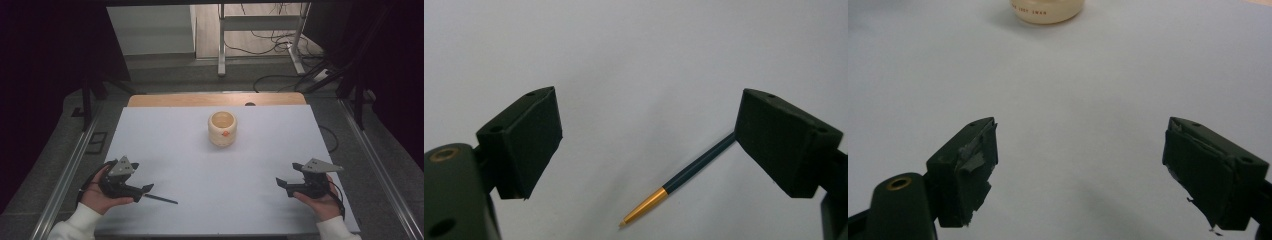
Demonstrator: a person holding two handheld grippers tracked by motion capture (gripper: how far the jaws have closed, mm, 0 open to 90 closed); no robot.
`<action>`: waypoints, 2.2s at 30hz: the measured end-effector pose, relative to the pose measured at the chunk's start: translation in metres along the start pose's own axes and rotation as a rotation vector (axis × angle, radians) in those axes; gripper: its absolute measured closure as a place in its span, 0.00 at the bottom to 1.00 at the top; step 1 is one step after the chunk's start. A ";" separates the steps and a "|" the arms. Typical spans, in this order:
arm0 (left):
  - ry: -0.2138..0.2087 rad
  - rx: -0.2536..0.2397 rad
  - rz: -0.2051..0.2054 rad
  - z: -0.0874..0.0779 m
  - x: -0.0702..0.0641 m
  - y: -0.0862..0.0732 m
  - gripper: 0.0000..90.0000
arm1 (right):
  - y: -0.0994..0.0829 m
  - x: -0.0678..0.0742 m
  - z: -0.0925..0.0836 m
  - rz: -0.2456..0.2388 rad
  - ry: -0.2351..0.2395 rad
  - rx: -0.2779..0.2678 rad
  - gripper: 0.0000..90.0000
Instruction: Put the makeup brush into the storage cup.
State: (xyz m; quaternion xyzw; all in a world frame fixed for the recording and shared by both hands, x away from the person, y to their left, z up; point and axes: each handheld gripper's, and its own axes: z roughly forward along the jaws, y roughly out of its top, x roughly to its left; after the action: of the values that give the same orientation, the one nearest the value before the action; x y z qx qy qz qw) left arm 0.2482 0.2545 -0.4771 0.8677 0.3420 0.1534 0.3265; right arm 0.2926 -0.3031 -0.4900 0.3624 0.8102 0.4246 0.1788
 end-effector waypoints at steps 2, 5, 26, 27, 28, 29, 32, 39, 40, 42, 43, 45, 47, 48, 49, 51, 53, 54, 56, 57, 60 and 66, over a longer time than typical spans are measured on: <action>-0.004 0.004 0.012 0.000 0.000 0.000 0.14 | 0.000 0.000 0.000 0.000 0.000 0.000 0.17; -0.010 0.005 0.036 0.000 0.001 0.001 0.14 | 0.000 0.000 0.000 0.000 0.001 0.003 0.17; -0.096 0.070 0.216 0.004 0.008 0.010 0.13 | 0.000 0.001 0.001 -0.007 0.003 0.009 0.17; -0.100 0.072 0.224 0.005 0.008 0.011 0.13 | 0.000 0.001 0.001 -0.007 0.003 0.009 0.17; -0.107 0.072 0.240 0.006 0.008 0.011 0.13 | 0.000 0.001 0.001 -0.008 0.001 0.010 0.17; -0.107 0.072 0.240 0.006 0.008 0.011 0.14 | 0.000 0.001 0.001 -0.007 0.002 0.009 0.17; -0.115 0.075 0.258 0.007 0.009 0.011 0.14 | 0.000 0.001 0.001 -0.009 0.002 0.010 0.17; -0.133 0.081 0.280 0.010 0.013 0.011 0.15 | 0.000 0.001 0.002 -0.010 0.002 0.010 0.17; -0.136 0.082 0.282 0.011 0.013 0.011 0.15 | 0.000 0.001 0.002 -0.010 0.002 0.010 0.17; -0.151 0.092 0.306 0.013 0.013 0.011 0.15 | 0.000 0.001 0.002 -0.012 0.002 0.010 0.17; -0.151 0.092 0.306 0.013 0.013 0.011 0.15 | 0.000 0.001 0.002 -0.012 0.002 0.011 0.17; -0.161 0.097 0.323 0.014 0.013 0.011 0.15 | 0.000 0.001 0.002 -0.012 0.002 0.011 0.17; -0.174 0.097 0.333 0.015 0.014 0.011 0.15 | 0.000 0.001 0.002 -0.012 0.001 0.012 0.17; -0.180 0.107 0.350 0.016 0.014 0.011 0.15 | 0.000 0.001 0.002 -0.011 0.002 0.011 0.17; -0.180 0.107 0.350 0.016 0.014 0.011 0.15 | 0.000 0.001 0.002 -0.011 0.002 0.011 0.17; -0.185 0.112 0.363 0.017 0.014 0.010 0.16 | 0.000 0.001 0.002 -0.011 0.002 0.011 0.17; -0.191 0.117 0.378 0.018 0.015 0.009 0.16 | 0.000 0.002 0.002 -0.013 0.001 0.013 0.17; -0.193 0.117 0.387 0.018 0.015 0.009 0.16 | 0.000 0.002 0.002 -0.013 0.001 0.013 0.17; -0.199 0.119 0.415 0.018 0.015 0.008 0.16 | 0.000 0.002 0.002 -0.012 0.002 0.012 0.17; -0.203 0.120 0.421 0.018 0.015 0.007 0.17 | 0.000 0.002 0.002 -0.012 0.002 0.013 0.17; -0.215 0.118 0.459 0.019 0.014 0.006 0.17 | 0.000 0.002 0.002 -0.012 0.002 0.013 0.17; -0.202 0.160 0.552 0.019 0.010 0.009 0.17 | 0.000 0.002 0.002 -0.012 0.001 0.010 0.17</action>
State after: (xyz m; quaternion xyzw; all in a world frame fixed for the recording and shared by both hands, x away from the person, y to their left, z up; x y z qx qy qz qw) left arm 0.2694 0.2473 -0.4845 0.9616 0.0699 0.1220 0.2355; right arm 0.2920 -0.3005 -0.4910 0.3584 0.8146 0.4195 0.1789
